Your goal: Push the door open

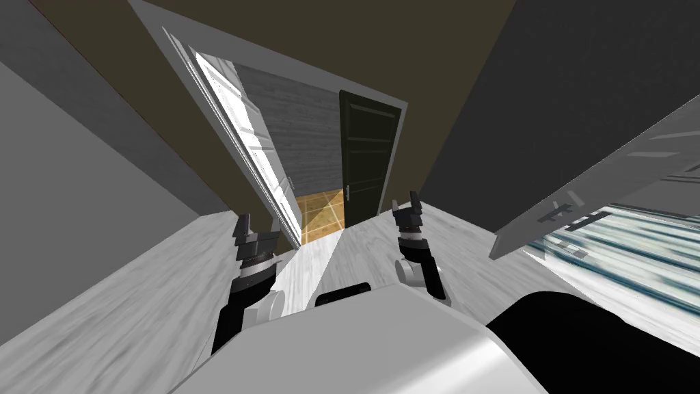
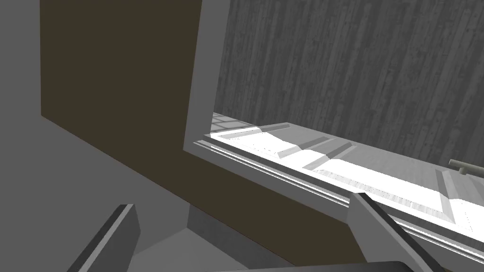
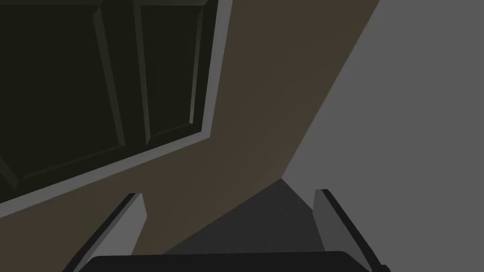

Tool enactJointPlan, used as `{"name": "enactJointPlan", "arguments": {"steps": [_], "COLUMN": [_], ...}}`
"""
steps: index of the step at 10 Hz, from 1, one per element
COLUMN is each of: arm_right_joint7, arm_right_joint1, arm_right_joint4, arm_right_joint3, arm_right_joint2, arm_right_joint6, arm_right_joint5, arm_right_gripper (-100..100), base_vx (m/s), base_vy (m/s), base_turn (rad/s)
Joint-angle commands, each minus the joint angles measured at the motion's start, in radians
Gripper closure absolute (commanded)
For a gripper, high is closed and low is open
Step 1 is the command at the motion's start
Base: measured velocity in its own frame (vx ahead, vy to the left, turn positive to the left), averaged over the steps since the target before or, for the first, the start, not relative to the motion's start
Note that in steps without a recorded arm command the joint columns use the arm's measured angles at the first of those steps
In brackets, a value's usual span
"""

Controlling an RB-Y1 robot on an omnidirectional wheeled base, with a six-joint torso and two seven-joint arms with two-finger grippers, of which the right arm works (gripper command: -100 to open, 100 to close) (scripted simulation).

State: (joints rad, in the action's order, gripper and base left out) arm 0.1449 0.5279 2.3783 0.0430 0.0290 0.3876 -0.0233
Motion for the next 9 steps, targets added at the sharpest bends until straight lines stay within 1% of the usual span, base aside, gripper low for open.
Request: {"name": "enactJointPlan", "arguments": {"steps": [1,3,4,5,6,9], "arm_right_joint7": [0.018,0.043,0.060,0.069,0.087,0.120], "arm_right_joint1": [-0.007,-0.016,-0.023,-0.026,-0.033,-0.046], "arm_right_joint4": [-0.029,-0.070,-0.098,-0.112,-0.142,-0.196], "arm_right_joint3": [-0.003,-0.008,-0.011,-0.013,-0.016,-0.022], "arm_right_joint2": [-0.012,-0.026,-0.035,-0.039,-0.047,-0.060], "arm_right_joint6": [0.012,0.029,0.040,0.046,0.058,0.081], "arm_right_joint5": [0.017,0.041,0.058,0.066,0.084,0.116], "arm_right_gripper": [-100,-100,-100,-100,-100,-100], "base_vx": [0.051,0.108,0.116,0.109,0.124,0.101], "base_vy": [-0.021,-0.051,-0.064,-0.070,-0.063,-0.051], "base_turn": [0.129,0.145,0.165,0.129,0.174,0.113]}}
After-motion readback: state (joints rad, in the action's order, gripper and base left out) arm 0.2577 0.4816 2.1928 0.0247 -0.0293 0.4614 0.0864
